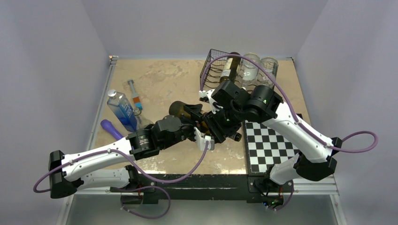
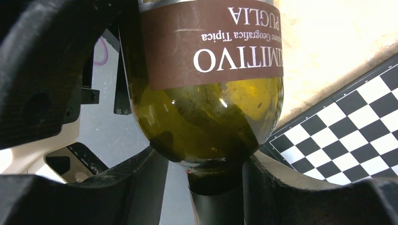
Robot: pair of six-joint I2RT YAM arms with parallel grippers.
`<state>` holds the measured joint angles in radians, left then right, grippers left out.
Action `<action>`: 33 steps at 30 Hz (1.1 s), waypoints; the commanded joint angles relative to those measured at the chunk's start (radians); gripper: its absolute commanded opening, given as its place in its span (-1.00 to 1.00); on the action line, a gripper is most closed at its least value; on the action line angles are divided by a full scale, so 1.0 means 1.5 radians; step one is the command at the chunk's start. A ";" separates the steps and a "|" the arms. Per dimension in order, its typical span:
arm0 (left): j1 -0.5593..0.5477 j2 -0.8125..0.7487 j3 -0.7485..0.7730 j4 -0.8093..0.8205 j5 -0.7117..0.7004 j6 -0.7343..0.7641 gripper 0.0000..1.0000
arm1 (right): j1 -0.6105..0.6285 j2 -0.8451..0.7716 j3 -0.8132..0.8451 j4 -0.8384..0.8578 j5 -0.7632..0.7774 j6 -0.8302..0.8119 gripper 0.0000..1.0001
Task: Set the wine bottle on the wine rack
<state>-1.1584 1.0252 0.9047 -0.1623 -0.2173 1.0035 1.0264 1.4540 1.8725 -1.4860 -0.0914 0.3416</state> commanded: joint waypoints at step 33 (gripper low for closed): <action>0.007 -0.147 -0.014 -0.017 -0.032 -0.099 0.99 | -0.003 -0.027 0.108 0.095 0.252 0.077 -1.00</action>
<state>-1.1458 0.8379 0.8879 -0.1581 -0.2581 0.9150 1.0279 1.4269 1.9450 -1.4551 0.1612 0.4374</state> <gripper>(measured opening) 0.992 0.365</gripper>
